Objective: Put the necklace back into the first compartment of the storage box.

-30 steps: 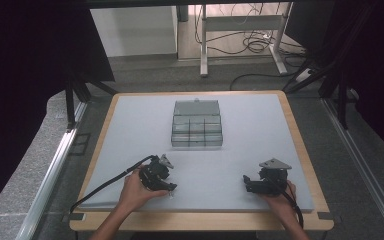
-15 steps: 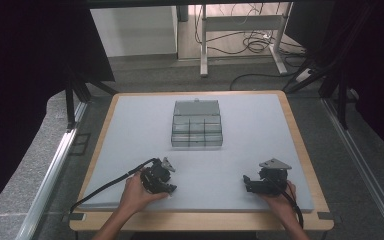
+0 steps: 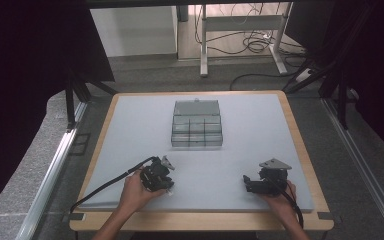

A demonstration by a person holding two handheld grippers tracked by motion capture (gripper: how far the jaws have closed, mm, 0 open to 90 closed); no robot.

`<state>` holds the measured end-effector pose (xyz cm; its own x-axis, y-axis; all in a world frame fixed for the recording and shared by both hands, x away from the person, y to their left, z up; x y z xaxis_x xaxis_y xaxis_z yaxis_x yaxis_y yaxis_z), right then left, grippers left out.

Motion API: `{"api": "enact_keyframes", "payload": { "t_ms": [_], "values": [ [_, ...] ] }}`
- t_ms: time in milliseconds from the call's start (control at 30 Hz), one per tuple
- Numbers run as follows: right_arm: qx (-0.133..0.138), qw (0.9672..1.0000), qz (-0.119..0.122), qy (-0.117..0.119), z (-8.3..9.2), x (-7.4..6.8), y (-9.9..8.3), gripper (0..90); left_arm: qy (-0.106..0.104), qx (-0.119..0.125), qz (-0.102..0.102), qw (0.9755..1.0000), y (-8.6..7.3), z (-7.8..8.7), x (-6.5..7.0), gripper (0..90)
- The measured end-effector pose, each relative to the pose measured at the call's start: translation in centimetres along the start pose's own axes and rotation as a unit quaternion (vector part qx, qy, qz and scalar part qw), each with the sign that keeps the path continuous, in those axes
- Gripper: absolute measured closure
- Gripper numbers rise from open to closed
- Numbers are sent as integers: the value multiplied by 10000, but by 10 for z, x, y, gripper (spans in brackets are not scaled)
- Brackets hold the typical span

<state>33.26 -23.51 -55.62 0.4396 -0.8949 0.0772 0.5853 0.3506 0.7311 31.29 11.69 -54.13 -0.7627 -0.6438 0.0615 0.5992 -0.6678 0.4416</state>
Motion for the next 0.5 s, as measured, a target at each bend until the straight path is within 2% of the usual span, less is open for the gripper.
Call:
{"api": "enact_keyframes", "payload": {
  "t_ms": [233, 500],
  "values": [
    [-3, 10000, -3, 3, 0, 0, 0, 43, -89, -46, 60, 9999, 2, 0, -2, 877],
    [-6, 10000, -5, 7, 0, 0, 0, 43, -77, -46, 98, 9999, 2, 0, -2, 889]
  ]
}}
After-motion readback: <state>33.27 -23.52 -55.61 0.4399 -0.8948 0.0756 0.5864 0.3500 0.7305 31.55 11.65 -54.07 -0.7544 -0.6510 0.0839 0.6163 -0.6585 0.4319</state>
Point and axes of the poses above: each handheld gripper's, and its own axes: z roughly backward along the jaws, y roughly out of its top, x roughly to its right, the point moved 3 cm from there along -z, roughly forward along the jaws, and after that the axes turned 1 degree about z, right-handed, at the moved point
